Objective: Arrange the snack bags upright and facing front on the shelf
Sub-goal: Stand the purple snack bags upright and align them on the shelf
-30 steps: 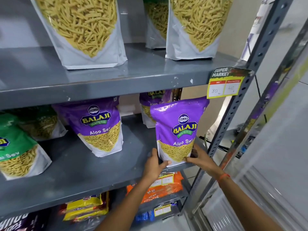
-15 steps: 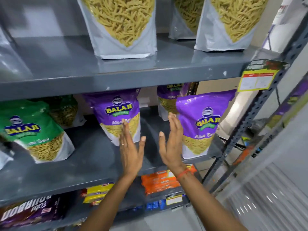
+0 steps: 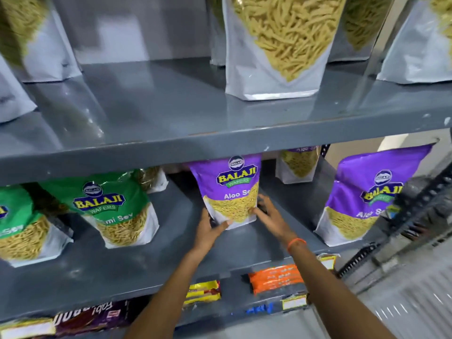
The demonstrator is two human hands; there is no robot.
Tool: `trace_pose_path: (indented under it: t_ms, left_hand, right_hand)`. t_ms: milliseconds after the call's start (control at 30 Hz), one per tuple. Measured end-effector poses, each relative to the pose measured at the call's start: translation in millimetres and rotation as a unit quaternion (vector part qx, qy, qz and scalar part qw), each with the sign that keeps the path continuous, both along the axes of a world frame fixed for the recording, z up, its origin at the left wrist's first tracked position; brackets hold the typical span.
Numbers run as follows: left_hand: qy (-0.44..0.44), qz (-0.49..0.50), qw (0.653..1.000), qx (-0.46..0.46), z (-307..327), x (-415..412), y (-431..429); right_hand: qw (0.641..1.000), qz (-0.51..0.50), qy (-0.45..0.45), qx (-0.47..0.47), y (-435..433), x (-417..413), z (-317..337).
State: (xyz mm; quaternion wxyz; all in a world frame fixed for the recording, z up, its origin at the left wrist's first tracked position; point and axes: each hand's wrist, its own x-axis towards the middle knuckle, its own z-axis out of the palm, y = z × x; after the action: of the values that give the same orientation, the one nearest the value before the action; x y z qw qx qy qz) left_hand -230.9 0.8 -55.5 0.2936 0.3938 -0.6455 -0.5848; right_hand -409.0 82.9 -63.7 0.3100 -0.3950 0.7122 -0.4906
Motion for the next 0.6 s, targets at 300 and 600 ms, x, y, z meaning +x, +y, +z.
trace_pose_path:
  t_ms: [300, 600]
  left_hand:
    - [-0.01, -0.072, 0.997, -0.015, -35, 26, 56]
    - [-0.032, -0.08, 0.996, -0.005, -24, 35, 67]
  right_hand:
    - [0.997, -0.033, 0.061, -0.03, 88, 31, -7]
    - [0.999, 0.007, 0.034, -0.013, 104, 32, 3]
